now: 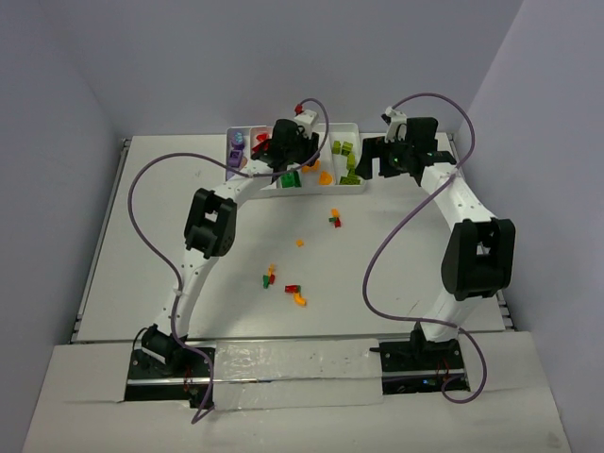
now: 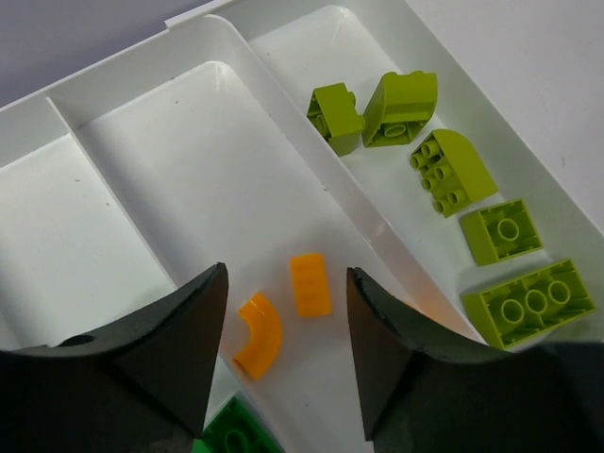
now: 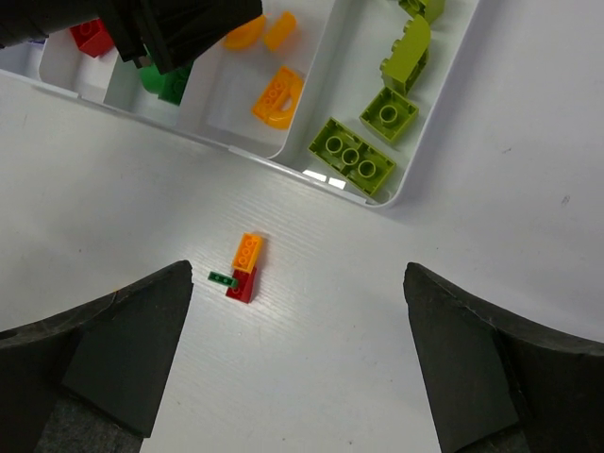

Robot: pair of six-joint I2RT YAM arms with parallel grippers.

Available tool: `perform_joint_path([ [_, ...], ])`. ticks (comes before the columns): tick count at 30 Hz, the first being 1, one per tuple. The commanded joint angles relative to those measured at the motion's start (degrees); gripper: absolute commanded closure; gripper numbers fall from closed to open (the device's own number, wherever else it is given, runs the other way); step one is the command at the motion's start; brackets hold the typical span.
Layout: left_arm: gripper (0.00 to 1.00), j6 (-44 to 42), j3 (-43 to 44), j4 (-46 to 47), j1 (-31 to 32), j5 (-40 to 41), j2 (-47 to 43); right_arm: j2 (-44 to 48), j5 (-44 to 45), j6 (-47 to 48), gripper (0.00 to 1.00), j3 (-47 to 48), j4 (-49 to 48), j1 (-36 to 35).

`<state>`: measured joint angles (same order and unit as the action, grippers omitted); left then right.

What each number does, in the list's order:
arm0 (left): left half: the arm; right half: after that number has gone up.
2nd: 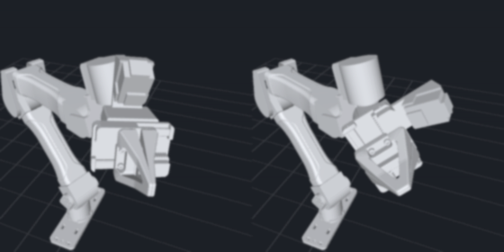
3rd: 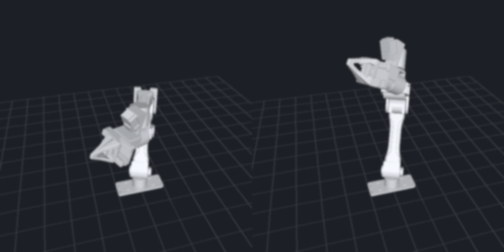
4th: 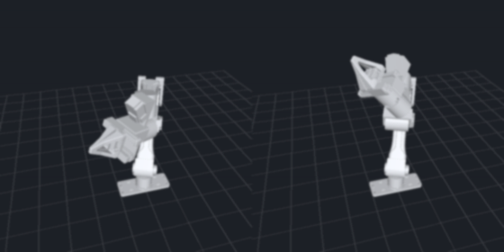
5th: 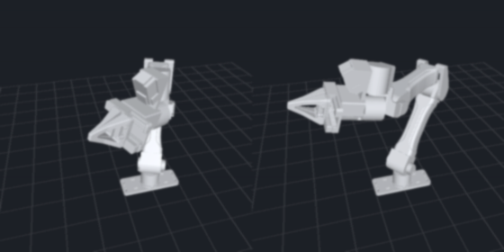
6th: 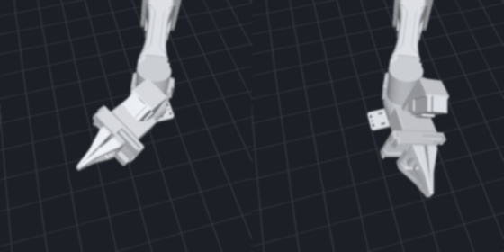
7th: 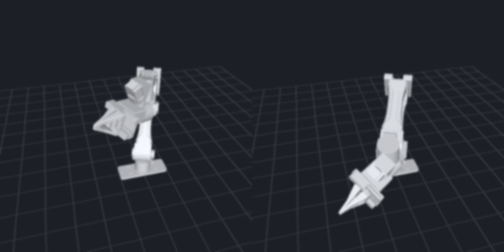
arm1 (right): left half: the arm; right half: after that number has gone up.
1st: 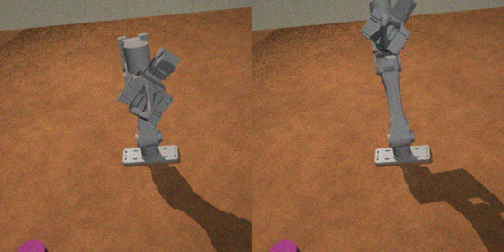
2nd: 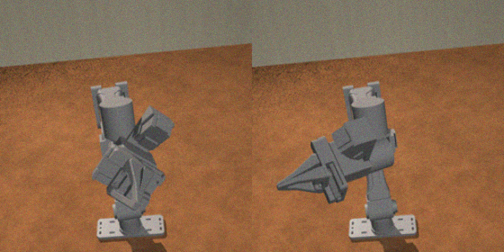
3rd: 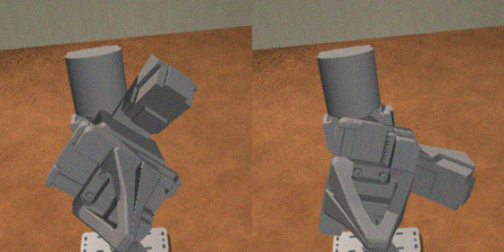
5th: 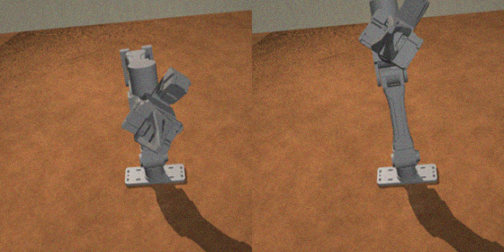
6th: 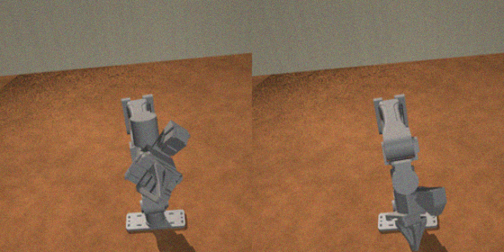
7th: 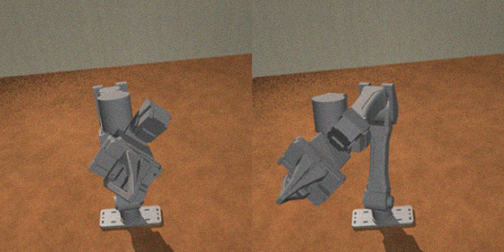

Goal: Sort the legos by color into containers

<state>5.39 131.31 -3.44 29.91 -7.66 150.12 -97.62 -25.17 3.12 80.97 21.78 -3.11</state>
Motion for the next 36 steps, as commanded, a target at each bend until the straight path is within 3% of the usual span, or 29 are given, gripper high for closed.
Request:
perform_joint_path([
  [1, 0.32, 0.5, 3.78, 2.74, -0.29, 0.63, -0.71, 3.67, -1.2, 1.28, 0.0, -0.46, 0.02, -0.23],
  [3, 0.21, 0.36, 4.11, 2.91, -0.34, 0.19, -1.24, 4.12, -1.69, 1.72, 0.0, -0.88, 0.37, -0.19],
  [7, 0.21, 1.14, 4.44, 1.66, -0.91, -0.57, -4.14, 5.69, -1.19, 3.11, 0.0, -2.26, 1.14, -1.52],
  [10, 0.24, 6.04, -1.92, 0.29, -3.86, -5.22, -12.33, 8.47, 1.69, 4.88, 0.0, -5.79, 0.67, -5.12],
  [13, 0.24, 10.94, -14.03, -1.33, -8.05, -9.73, -24.47, 9.71, 5.58, 6.54, 0.02, -9.08, 0.93, -14.01],
  [16, 0.22, 10.52, -21.61, -4.27, -11.29, -11.06, -32.26, 8.68, 8.04, 6.29, 0.07, -9.43, 1.51, -19.29],
  [18, 0.17, 6.73, -30.75, -7.41, -13.03, -9.11, -42.04, 4.45, 11.47, 3.81, 0.12, -6.86, 3.84, -25.63],
  [24, 0.15, 2.19, -46.26, -13.95, -17.84, -6.93, -58.47, -7.21, 15.13, 0.98, 0.21, 0.63, 11.1, -32.55],
  [30, 0.15, 2.96, -54.49, -15.24, -21.03, -7.48, -66.83, -15.46, 18.49, -0.72, 0.23, 6.13, 15.97, -34.98],
  [36, 0.16, 3.4, -56.79, -14.74, -21.55, -8.54, -67.4, -19.48, 18.86, -1.31, 0.29, 8.53, 17.42, -35.16],
])
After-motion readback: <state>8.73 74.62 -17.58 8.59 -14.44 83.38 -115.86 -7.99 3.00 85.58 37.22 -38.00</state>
